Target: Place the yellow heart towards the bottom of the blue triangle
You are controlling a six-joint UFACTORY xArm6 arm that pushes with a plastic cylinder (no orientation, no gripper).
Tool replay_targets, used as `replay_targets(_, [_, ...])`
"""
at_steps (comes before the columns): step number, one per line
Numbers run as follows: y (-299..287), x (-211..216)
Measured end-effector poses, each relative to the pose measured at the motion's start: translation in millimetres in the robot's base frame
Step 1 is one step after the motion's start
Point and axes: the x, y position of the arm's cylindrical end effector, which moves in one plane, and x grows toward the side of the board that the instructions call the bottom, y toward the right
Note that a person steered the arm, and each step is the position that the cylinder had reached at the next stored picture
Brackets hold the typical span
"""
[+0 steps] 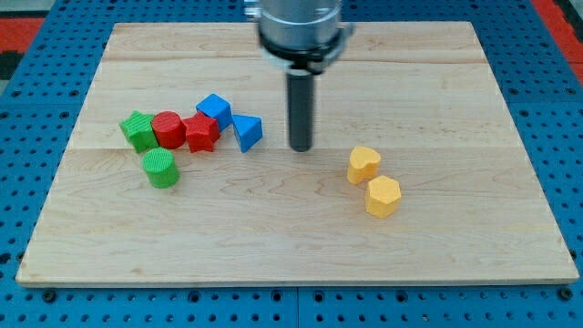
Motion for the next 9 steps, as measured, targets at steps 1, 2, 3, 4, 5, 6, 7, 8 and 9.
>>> replay_targets(1, [48, -8])
replay_targets(2, [91, -3])
replay_targets(3, [90, 8])
replay_targets(4, [83, 23])
replay_targets(5, [63, 27])
replay_targets(6, [20, 30])
replay_targets(7, [21, 61])
replay_targets(8, [17, 76])
replay_targets(9, [-20, 77])
